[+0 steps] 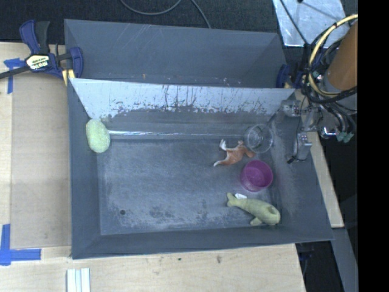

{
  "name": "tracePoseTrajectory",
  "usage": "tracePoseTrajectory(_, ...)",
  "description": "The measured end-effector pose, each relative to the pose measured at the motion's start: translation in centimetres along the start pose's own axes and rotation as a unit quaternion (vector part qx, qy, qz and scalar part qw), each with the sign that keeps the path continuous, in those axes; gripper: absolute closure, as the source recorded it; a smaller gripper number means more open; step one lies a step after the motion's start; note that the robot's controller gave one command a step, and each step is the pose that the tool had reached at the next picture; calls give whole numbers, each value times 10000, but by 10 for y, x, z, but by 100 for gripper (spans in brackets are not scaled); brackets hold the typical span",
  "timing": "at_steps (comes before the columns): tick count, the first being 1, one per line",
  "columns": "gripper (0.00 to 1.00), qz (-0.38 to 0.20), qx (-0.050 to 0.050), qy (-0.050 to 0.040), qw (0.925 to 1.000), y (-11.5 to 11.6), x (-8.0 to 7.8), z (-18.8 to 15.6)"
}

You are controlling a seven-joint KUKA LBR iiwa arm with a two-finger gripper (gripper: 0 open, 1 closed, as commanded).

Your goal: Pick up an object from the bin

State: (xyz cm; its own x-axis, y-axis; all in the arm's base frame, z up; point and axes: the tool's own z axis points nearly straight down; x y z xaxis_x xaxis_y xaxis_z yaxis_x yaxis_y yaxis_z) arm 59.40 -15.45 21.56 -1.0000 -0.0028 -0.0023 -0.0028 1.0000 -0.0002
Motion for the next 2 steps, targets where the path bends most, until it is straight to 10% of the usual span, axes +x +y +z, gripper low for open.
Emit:
tracePoseTrajectory(1, 0, -1, 0, 0, 10000, 0, 0, 0)
tracePoseTrajectory(2, 0, 481, 6, -28, 9988, 0, -19, 82)
